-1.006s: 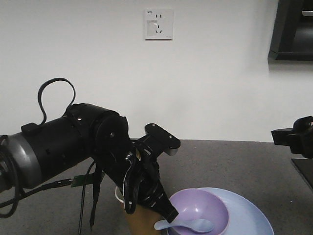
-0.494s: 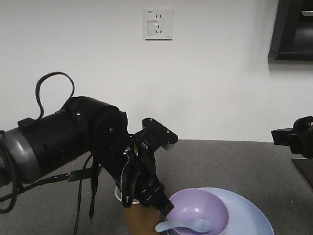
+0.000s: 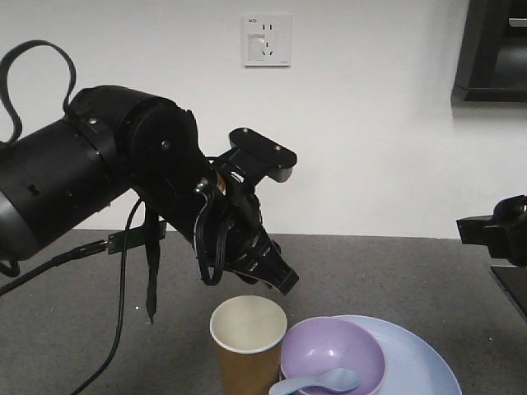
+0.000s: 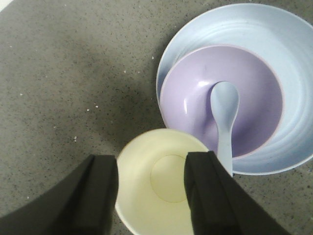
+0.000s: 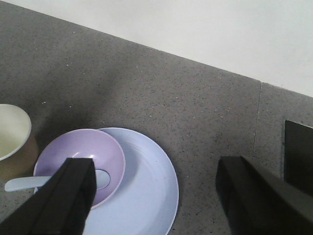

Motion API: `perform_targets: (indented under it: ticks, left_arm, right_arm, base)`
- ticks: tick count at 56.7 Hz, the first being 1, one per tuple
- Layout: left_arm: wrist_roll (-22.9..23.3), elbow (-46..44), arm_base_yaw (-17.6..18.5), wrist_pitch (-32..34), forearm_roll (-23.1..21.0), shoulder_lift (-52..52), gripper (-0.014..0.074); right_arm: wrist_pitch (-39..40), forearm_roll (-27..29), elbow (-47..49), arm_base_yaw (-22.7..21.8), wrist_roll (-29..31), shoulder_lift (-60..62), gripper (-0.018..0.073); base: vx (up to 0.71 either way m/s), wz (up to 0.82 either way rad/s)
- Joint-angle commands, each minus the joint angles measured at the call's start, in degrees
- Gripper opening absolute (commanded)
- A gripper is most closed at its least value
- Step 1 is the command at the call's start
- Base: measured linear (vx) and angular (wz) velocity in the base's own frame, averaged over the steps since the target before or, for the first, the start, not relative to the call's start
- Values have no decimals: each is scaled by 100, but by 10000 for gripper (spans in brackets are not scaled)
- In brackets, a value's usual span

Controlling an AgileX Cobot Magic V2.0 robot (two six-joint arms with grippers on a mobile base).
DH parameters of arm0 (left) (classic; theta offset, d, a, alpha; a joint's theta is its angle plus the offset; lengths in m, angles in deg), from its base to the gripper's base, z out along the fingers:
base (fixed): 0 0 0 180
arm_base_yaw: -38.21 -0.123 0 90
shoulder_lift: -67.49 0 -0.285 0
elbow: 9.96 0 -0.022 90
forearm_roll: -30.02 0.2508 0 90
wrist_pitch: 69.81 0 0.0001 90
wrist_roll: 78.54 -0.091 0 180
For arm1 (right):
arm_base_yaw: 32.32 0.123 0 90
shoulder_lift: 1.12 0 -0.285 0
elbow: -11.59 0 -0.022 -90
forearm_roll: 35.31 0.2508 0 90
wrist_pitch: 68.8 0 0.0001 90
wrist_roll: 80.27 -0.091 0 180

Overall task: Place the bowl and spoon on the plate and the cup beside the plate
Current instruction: 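Open the left gripper and raise it away from the cup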

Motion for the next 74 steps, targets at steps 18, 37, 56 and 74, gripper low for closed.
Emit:
perform_targets:
  ticks: [18,37,56,74]
  left_arm:
    - [1072,-324,11,163,1918,-1111,360]
    - [1469,1145,11,919,2197,-3051,-9]
    - [2575,5602,11,3417,2381,-5856,-8]
    - [2943,6924,11,4218,2340,-6767,-8]
  right_arm:
    - [416,-77,209,-12,-123,91,557]
    - [1134,-46,-601,-12,-306,984,7]
    - [3041,-77,-3124,-12,-306,3138,-12]
    - [3166,-46,-4007,-12,-306,3889,-12]
  base:
    - [0,0]
    - [0,0]
    - [0,0]
    - [0,0]
